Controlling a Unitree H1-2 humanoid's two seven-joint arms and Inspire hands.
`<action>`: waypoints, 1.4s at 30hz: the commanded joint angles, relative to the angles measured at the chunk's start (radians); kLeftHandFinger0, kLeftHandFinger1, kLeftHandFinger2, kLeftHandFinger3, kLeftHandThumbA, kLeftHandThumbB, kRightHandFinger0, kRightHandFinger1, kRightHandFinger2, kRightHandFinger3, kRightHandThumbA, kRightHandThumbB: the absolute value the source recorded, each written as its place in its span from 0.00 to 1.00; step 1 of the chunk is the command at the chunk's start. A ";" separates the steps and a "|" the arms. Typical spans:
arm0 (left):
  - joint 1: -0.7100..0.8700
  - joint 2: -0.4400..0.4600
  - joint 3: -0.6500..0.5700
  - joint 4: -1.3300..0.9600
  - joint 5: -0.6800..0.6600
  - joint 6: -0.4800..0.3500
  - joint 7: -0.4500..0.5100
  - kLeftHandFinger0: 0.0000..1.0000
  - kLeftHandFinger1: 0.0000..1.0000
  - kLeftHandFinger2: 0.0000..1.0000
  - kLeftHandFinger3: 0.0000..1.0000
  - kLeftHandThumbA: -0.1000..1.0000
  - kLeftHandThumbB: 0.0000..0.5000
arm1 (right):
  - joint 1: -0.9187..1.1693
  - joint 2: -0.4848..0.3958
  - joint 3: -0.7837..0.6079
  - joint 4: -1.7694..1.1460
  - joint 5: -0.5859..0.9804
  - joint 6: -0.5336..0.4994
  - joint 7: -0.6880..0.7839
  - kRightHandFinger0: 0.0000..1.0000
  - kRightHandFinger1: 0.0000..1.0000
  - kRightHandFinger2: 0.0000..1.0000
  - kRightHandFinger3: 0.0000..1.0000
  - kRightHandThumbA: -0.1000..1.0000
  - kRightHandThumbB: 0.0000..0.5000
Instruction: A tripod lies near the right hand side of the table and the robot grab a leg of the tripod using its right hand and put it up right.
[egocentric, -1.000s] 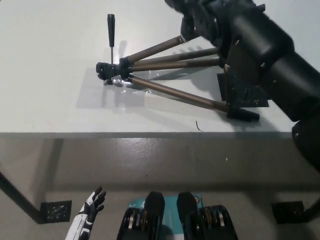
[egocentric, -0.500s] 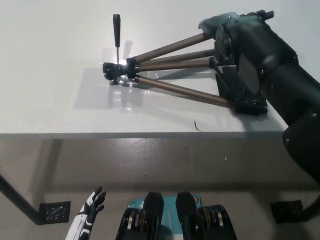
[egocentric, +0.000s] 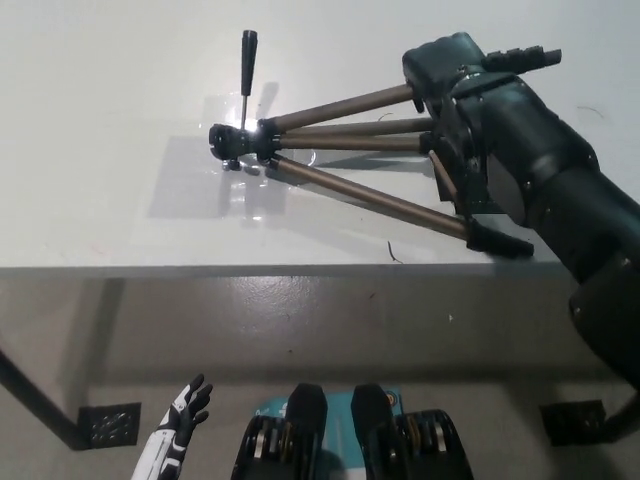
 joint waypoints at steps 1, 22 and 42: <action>-0.002 0.026 -0.009 -0.031 0.001 -0.059 -0.024 1.00 1.00 1.00 1.00 1.00 0.70 | -0.091 -0.055 -0.156 -0.044 0.078 -0.191 -0.428 0.00 0.09 0.52 0.19 0.00 0.34; 0.015 0.032 -0.020 -0.074 0.023 0.013 -0.034 1.00 1.00 1.00 1.00 1.00 0.76 | -0.278 0.043 -0.793 -0.173 0.383 -0.242 -0.463 0.00 0.02 0.45 0.45 0.00 0.27; 0.024 0.030 -0.012 -0.064 0.013 -0.019 -0.032 1.00 1.00 1.00 1.00 1.00 0.69 | 0.079 0.161 -1.058 -0.009 0.573 -0.396 -0.516 0.00 0.09 0.49 0.54 0.00 0.25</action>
